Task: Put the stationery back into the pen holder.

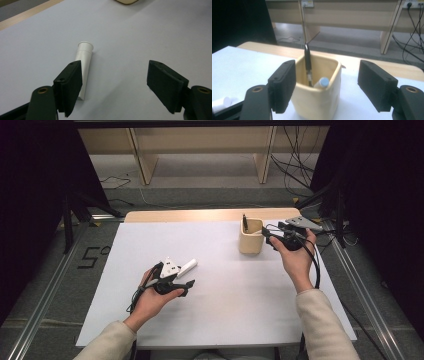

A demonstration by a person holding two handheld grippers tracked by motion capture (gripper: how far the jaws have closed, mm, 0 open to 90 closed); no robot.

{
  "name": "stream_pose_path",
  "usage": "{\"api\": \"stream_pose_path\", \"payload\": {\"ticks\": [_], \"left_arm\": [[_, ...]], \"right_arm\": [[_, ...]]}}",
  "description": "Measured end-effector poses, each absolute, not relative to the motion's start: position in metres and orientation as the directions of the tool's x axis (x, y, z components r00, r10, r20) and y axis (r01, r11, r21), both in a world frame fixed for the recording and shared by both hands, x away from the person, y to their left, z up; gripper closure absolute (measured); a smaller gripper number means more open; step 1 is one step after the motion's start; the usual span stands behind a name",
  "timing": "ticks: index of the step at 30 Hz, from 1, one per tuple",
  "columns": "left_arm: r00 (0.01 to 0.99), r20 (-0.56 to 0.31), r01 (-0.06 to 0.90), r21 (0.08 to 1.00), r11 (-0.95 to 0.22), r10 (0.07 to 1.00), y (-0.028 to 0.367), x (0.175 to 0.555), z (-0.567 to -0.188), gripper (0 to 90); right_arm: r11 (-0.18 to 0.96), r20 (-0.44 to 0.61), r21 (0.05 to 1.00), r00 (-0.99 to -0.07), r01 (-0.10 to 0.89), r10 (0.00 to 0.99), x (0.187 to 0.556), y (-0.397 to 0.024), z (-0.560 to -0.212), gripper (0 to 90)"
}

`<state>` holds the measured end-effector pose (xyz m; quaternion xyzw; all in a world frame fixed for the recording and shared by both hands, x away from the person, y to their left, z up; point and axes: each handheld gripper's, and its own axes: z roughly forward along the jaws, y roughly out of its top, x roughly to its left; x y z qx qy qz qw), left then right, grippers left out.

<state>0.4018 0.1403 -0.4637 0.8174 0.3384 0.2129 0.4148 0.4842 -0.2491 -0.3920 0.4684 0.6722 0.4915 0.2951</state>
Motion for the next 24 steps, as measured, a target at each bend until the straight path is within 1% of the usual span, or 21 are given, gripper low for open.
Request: {"api": "stream_pose_path", "payload": {"ticks": [7, 12, 15, 24], "left_arm": [[0.678, 0.066, 0.376, 0.825, -0.422, 0.732, 0.141, 0.402, -0.464, 28.8], [0.677, 0.07, 0.376, 0.823, -0.426, 0.733, 0.141, 0.403, -0.464, 29.5], [0.681, 0.077, 0.375, 0.818, -0.436, 0.729, 0.142, 0.403, -0.464, 33.2], [0.65, 0.081, 0.409, 0.801, -0.437, 0.756, 0.142, 0.416, -0.463, 38.0]], "right_arm": [[0.117, 0.047, 0.922, -0.407, 0.369, 0.912, 0.48, -0.248, -0.398, 31.5], [0.129, 0.043, 0.919, -0.418, 0.373, 0.907, 0.475, -0.246, -0.4, 31.3], [0.143, 0.036, 0.915, -0.426, 0.378, 0.904, 0.471, -0.246, -0.404, 31.3], [0.187, 0.029, 0.89, -0.463, 0.415, 0.886, 0.451, -0.245, -0.419, 31.4]]}}
